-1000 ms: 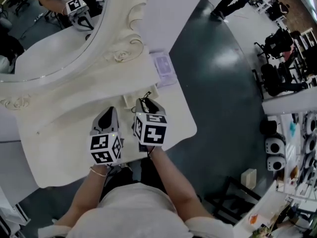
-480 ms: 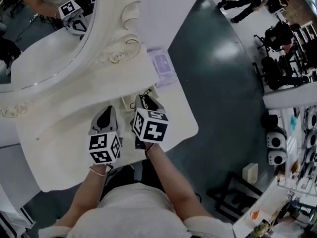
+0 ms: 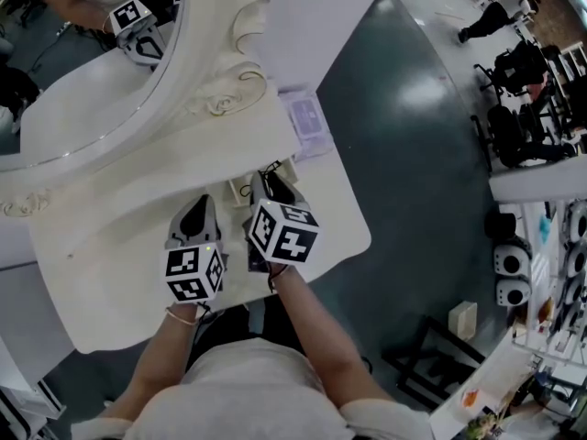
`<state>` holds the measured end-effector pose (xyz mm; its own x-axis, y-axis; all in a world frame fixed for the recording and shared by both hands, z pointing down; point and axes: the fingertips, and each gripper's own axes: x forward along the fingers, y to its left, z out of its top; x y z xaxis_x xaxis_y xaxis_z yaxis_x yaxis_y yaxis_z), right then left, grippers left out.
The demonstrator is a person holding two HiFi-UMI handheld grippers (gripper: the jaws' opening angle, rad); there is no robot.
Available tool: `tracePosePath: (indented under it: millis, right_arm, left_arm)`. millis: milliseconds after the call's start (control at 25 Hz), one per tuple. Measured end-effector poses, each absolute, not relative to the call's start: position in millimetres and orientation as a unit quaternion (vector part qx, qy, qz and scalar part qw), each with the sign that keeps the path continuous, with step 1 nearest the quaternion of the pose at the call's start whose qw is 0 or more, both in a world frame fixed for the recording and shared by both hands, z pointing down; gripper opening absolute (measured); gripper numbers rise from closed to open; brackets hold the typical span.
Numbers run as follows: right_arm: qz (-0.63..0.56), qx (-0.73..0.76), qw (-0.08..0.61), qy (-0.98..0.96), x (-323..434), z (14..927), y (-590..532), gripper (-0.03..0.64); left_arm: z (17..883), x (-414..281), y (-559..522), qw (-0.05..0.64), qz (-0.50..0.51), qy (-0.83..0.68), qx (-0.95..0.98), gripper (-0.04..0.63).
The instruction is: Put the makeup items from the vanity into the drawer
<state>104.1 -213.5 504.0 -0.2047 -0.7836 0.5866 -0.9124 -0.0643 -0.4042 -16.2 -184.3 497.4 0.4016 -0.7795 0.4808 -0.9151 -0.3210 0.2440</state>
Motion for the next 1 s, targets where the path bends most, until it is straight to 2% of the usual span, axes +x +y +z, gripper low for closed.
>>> tracePosePath:
  millis: [1000]
  right_arm:
    - [0.391, 0.633, 0.086, -0.663, 124.1, 505.2, -196.7, 0.112]
  left_arm:
    - [500.6, -7.2, -181.1, 0.246, 0.142, -0.526, 0.801, 0.003]
